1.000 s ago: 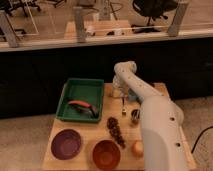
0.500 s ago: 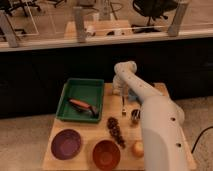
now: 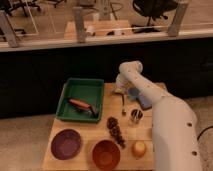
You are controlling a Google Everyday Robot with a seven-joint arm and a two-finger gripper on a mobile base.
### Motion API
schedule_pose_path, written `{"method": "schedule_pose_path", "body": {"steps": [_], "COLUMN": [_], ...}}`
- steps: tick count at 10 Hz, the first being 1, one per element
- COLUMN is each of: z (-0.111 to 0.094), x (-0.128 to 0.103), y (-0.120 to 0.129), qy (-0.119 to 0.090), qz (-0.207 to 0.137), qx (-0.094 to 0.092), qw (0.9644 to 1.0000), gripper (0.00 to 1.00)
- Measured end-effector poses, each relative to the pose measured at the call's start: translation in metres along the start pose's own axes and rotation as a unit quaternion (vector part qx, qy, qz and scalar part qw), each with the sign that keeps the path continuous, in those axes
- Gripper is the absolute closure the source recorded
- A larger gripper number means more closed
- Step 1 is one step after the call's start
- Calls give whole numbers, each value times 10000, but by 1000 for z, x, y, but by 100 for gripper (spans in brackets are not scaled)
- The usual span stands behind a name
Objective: Wipe purple bowl with towel
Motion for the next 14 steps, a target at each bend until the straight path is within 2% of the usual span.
{"method": "schedule_pose_path", "body": {"steps": [3,4,5,7,8,10,14], "z": [-63,-101,-121,-159,-172,-184,-180], "x": [-11,-14,-18,-26,-31,-47,-45], "y": [-6,-6,-6,9,23,40,41], "qy": [-407,-691,-885,-1465,-1775,-2122,-2139], "qz": [-15,-12,-35,-107,-188,-417,-409], "qx": [254,392,459,493,360,118,77], "qw": [9988,9968,9950,9879,9833,9763,9760], "gripper": [100,100,100,100,100,100,100]}}
